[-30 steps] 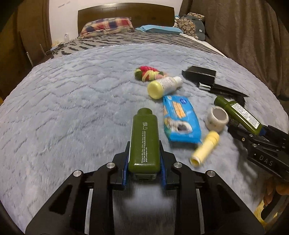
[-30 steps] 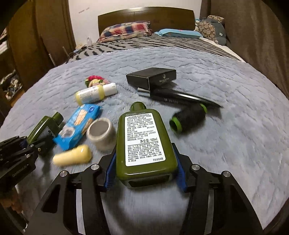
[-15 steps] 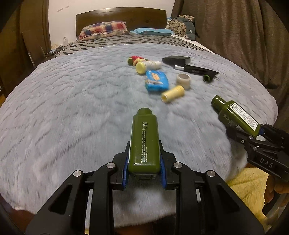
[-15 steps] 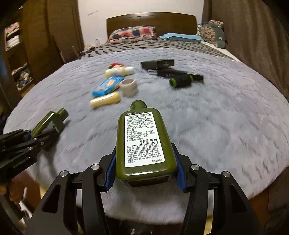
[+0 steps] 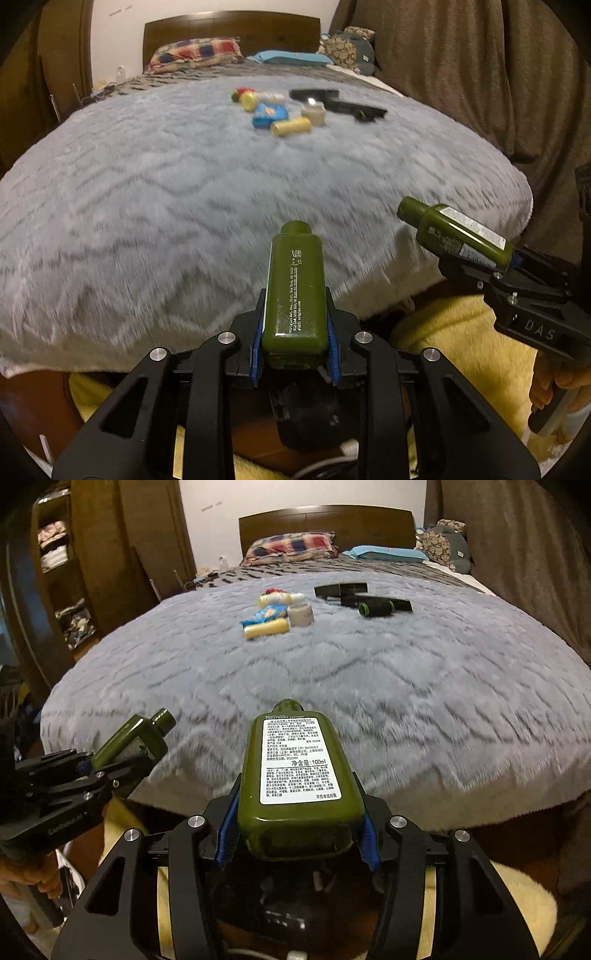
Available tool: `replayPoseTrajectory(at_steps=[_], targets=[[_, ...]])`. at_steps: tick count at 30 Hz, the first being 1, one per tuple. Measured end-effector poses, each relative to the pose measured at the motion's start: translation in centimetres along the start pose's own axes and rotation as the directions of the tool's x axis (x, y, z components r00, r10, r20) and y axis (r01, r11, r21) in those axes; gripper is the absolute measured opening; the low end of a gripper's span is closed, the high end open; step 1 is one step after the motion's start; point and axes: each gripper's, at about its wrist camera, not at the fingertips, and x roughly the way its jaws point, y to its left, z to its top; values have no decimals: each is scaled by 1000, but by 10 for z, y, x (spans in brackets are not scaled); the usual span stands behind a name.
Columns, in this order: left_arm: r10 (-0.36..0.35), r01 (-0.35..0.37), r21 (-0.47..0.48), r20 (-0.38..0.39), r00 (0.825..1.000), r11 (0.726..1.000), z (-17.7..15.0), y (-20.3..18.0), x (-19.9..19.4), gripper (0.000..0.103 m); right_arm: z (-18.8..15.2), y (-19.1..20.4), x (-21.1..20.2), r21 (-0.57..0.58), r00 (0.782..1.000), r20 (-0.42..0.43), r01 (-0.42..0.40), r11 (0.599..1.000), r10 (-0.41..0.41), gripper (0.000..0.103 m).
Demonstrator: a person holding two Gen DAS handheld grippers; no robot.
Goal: Collect trash
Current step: 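Lower both held bottles below the bed edge and release them into the bin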
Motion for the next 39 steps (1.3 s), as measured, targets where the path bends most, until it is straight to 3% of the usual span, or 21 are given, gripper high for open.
replayPoseTrajectory(at_steps=[8, 15, 22, 29, 35, 37, 39], targets=[[-26, 27, 0, -117, 993, 1000, -40, -9, 25, 25, -39, 5, 26, -1, 987, -153, -45, 999, 44, 52], [-44, 39, -29, -241, 969, 999, -65, -5, 68, 25, -63, 3, 61, 29, 966, -259, -13, 999, 20, 52], [-96, 74, -75, -360, 928, 994, -83, 1, 108, 25, -88, -4, 102, 86, 928, -370, -14, 996, 45, 52], [-136, 100, -104, -450, 883, 990, -97, -2, 145, 25, -95, -6, 123, 98, 907, -419, 9, 995, 34, 52], [-123, 89, -95, -467, 875, 992, -99, 2, 152, 28, -99, -19, 130, 134, 897, -440, 13, 991, 47, 53], [-113, 81, -89, -461, 880, 993, -97, 2, 152, 39, -98, -22, 129, 140, 899, -437, 28, 990, 37, 54], [-107, 74, -89, -453, 885, 993, -96, 2, 148, 43, -95, -25, 127, 145, 904, -426, 32, 989, 33, 57]])
